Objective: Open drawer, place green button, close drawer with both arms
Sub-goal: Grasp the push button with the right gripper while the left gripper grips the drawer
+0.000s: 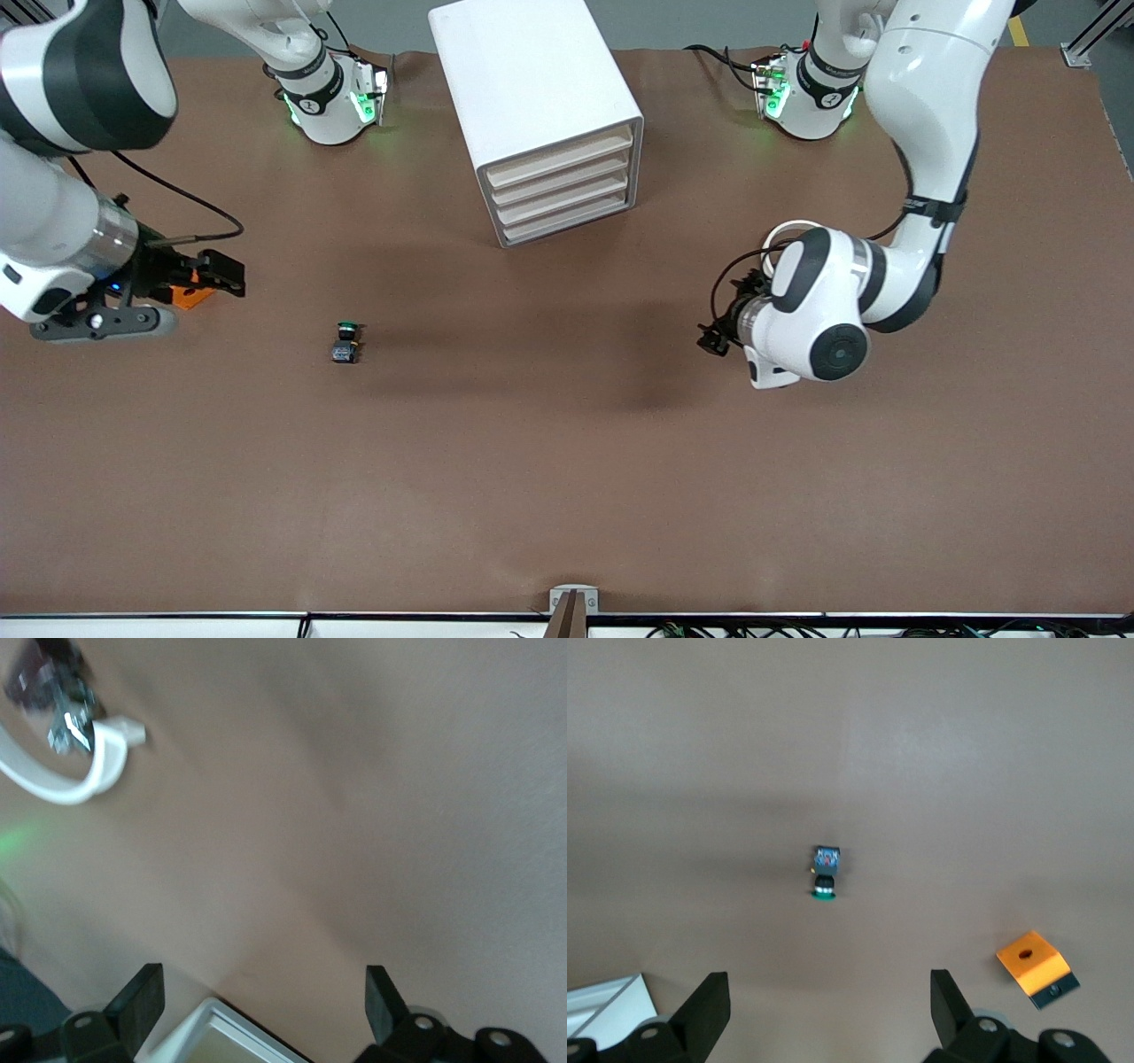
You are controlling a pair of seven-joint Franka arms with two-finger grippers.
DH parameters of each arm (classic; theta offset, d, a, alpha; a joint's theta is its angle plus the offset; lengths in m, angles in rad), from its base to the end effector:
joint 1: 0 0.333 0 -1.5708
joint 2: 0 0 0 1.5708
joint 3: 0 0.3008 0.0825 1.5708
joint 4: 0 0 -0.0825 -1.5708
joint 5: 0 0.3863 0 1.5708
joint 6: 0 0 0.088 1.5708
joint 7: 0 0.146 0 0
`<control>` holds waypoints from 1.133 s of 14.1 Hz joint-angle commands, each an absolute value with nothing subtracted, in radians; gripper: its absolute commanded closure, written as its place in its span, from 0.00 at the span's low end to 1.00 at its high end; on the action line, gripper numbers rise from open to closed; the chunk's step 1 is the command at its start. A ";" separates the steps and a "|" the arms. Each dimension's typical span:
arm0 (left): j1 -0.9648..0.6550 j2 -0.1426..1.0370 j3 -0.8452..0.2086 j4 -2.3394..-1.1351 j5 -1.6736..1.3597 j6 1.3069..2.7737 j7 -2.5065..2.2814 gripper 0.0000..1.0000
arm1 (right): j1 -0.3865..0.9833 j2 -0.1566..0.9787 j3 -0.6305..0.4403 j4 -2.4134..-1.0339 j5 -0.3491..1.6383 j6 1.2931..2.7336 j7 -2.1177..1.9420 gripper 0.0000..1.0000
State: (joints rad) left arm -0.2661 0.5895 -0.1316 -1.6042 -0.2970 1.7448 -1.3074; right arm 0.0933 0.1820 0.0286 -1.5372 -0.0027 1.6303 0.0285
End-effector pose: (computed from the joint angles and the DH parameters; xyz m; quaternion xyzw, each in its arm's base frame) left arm 0.5574 -0.2694 0.2192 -0.8347 -0.4747 0.2746 0.0498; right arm 0.6002 0.0721 0.4852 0.9979 0.0467 -0.0444 0.0021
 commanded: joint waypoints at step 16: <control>-0.431 0.768 -0.146 -1.577 -0.684 1.611 -1.891 0.00 | 0.109 0.302 0.025 -2.074 -0.017 2.338 0.149 0.00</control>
